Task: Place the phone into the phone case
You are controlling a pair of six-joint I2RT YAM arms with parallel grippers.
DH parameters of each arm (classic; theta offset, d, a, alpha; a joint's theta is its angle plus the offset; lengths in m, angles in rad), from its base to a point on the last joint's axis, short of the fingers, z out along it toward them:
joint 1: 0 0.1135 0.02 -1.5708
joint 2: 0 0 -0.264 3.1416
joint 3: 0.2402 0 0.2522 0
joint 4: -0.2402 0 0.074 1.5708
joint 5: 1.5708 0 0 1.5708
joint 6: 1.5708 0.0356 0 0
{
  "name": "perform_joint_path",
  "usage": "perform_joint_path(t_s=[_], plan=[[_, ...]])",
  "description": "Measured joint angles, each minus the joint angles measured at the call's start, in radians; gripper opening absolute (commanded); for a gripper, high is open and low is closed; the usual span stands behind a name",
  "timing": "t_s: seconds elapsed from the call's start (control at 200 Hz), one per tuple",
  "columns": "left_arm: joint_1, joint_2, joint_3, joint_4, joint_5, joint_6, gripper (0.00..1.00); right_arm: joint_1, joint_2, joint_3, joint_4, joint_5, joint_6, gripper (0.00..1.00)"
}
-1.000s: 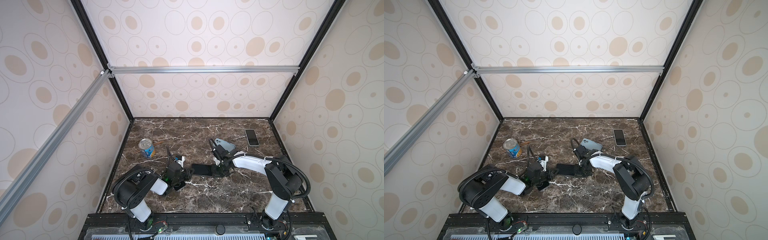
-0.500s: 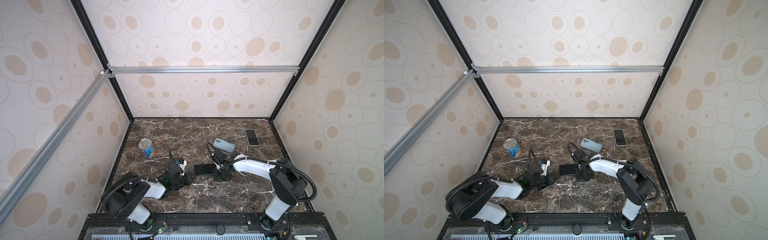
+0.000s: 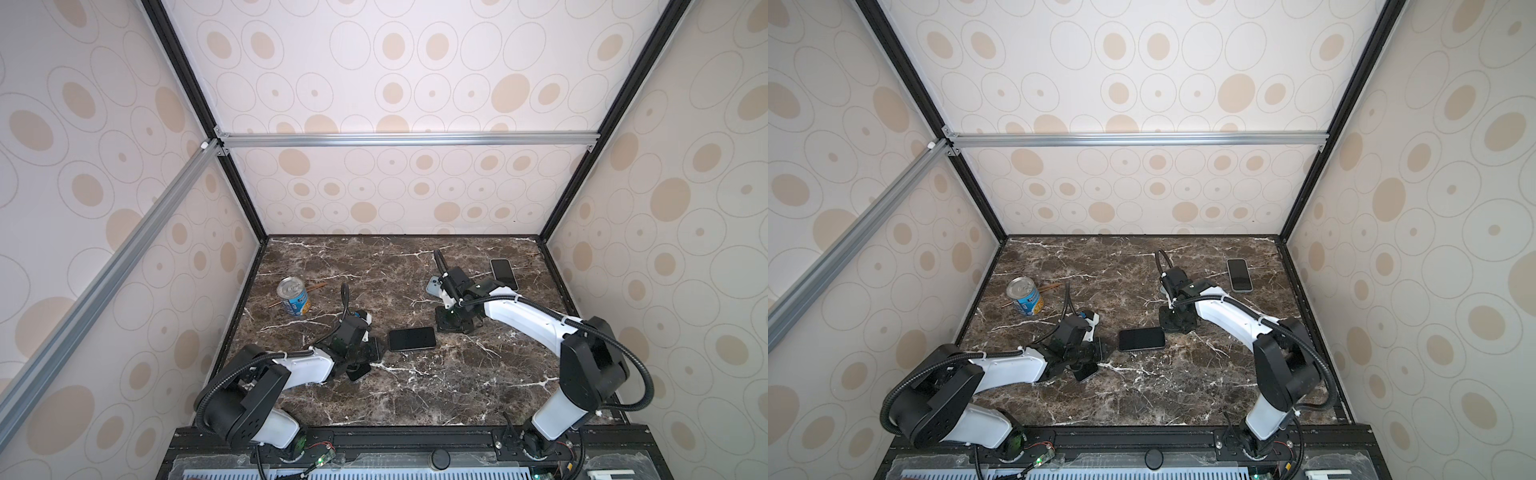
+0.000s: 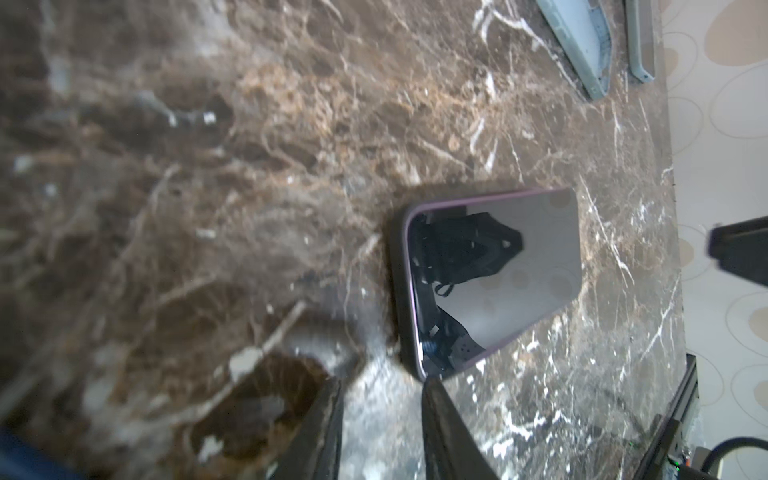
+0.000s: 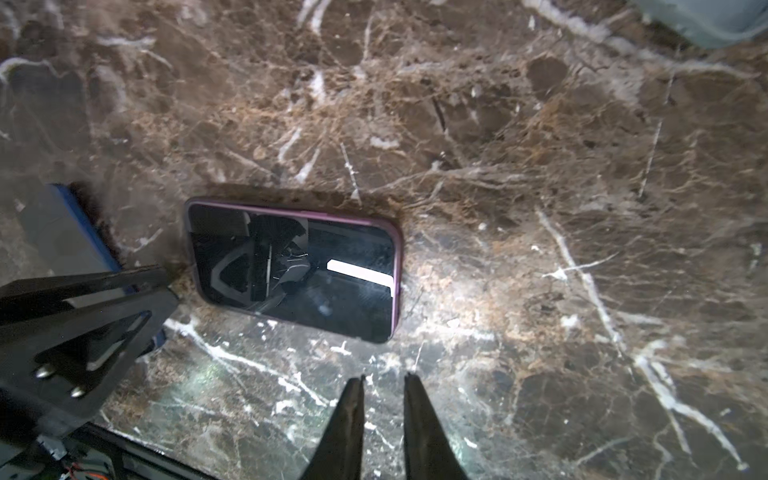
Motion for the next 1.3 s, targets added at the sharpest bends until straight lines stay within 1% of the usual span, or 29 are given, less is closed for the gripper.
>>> perform_joint_path(t_s=[0.105,0.31,0.445,0.68,0.795,0.835,0.99,1.145,1.3], plan=[[0.014,0.049,0.043,0.004,0.023,0.013,0.33,-0.014,0.055,-0.010,0.031,-0.031,-0.009,0.24],[0.020,0.119,0.085,0.047,0.077,0.031,0.30,-0.018,0.092,-0.042,0.089,-0.086,-0.010,0.23],[0.021,0.128,0.086,0.060,0.087,0.037,0.27,-0.019,0.112,-0.055,0.111,-0.104,-0.010,0.20],[0.021,0.128,0.080,0.066,0.086,0.044,0.25,-0.019,0.121,-0.066,0.129,-0.134,-0.010,0.15],[0.021,0.130,0.066,0.095,0.089,0.043,0.24,-0.024,0.122,-0.068,0.130,-0.147,-0.007,0.14],[0.021,0.132,0.060,0.107,0.090,0.041,0.22,-0.024,0.122,-0.068,0.129,-0.146,-0.007,0.14],[0.022,0.141,0.038,0.163,0.103,0.035,0.22,-0.013,0.127,-0.067,0.127,-0.138,-0.006,0.13],[0.025,0.151,0.008,0.230,0.116,0.026,0.22,0.013,0.127,-0.062,0.116,-0.093,0.003,0.08],[0.025,0.159,-0.020,0.283,0.118,0.018,0.22,0.037,0.140,-0.060,0.102,-0.042,0.010,0.08]])
